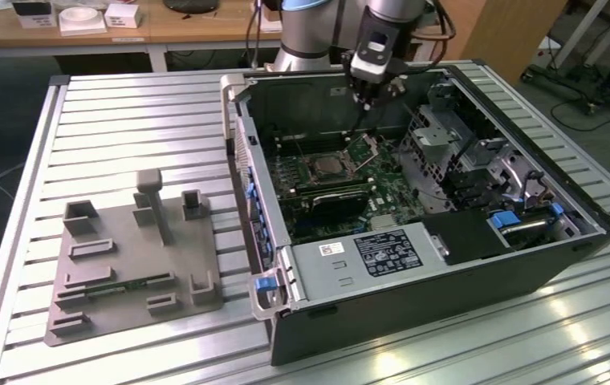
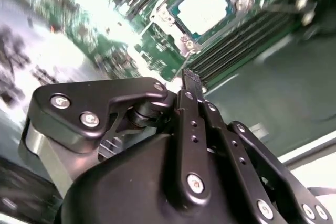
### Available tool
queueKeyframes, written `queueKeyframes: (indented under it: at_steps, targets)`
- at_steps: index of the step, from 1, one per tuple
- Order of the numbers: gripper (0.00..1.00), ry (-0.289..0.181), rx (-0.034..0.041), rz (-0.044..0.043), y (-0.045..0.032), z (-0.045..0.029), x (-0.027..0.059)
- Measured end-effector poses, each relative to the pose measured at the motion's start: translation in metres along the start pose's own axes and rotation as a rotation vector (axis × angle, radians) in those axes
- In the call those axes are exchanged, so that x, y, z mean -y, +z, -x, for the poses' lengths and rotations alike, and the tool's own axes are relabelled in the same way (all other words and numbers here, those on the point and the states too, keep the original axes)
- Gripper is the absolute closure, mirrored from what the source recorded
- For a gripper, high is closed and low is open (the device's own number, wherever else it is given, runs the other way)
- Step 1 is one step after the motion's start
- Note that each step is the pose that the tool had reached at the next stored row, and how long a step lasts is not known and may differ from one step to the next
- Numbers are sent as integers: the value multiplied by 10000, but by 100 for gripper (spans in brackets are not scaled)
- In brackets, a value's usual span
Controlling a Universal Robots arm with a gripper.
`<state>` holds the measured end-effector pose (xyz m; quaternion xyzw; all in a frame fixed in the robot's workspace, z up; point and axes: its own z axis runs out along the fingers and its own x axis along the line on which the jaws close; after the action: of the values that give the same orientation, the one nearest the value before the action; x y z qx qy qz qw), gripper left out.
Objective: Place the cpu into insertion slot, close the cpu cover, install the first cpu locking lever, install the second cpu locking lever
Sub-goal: 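Close the cpu cover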
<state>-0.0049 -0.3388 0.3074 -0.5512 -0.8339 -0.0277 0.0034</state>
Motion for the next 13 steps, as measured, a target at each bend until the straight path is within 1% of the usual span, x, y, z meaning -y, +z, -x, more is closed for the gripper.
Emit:
queueKeyframes:
  at_steps: [13]
  targets:
    - [89,-8626,-456,76,-461,-22,149]
